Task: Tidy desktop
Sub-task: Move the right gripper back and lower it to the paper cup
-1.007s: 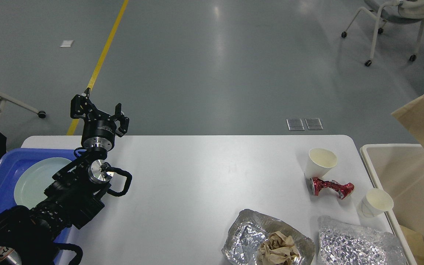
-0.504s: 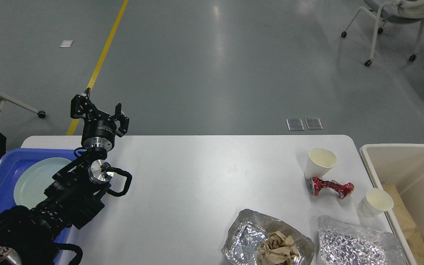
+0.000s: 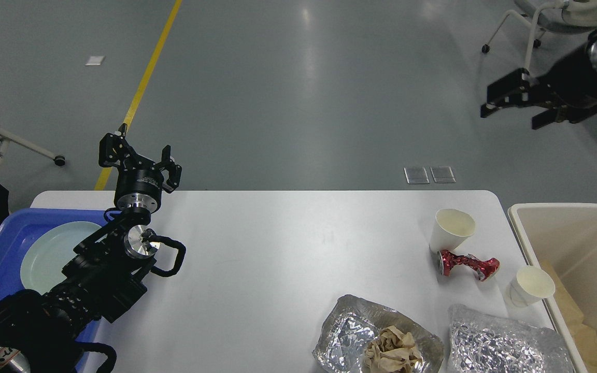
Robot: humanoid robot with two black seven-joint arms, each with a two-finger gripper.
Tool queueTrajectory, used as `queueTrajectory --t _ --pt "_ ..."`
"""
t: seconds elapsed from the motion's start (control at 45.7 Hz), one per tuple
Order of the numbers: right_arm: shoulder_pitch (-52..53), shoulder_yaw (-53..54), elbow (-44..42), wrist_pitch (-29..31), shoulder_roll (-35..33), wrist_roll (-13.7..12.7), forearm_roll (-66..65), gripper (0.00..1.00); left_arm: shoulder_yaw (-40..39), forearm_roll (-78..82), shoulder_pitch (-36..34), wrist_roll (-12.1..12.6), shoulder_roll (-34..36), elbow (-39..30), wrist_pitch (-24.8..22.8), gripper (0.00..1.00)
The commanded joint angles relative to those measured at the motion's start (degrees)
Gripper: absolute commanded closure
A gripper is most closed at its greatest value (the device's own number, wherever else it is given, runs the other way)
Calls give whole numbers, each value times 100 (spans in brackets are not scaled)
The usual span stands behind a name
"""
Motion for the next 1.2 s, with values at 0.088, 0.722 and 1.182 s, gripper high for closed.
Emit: queueTrajectory --t 0.088,0.722,1.182 --pt "1569 357 1183 553 -48 -6 748 0 6 0 0 0 0 0 0 0" --pt "563 823 1387 553 -83 -32 135 0 -3 0 0 0 0 0 0 0" --pt "-2893 797 -749 -1756 1015 -15 -807 0 -3 0 0 0 0 0 0 0"
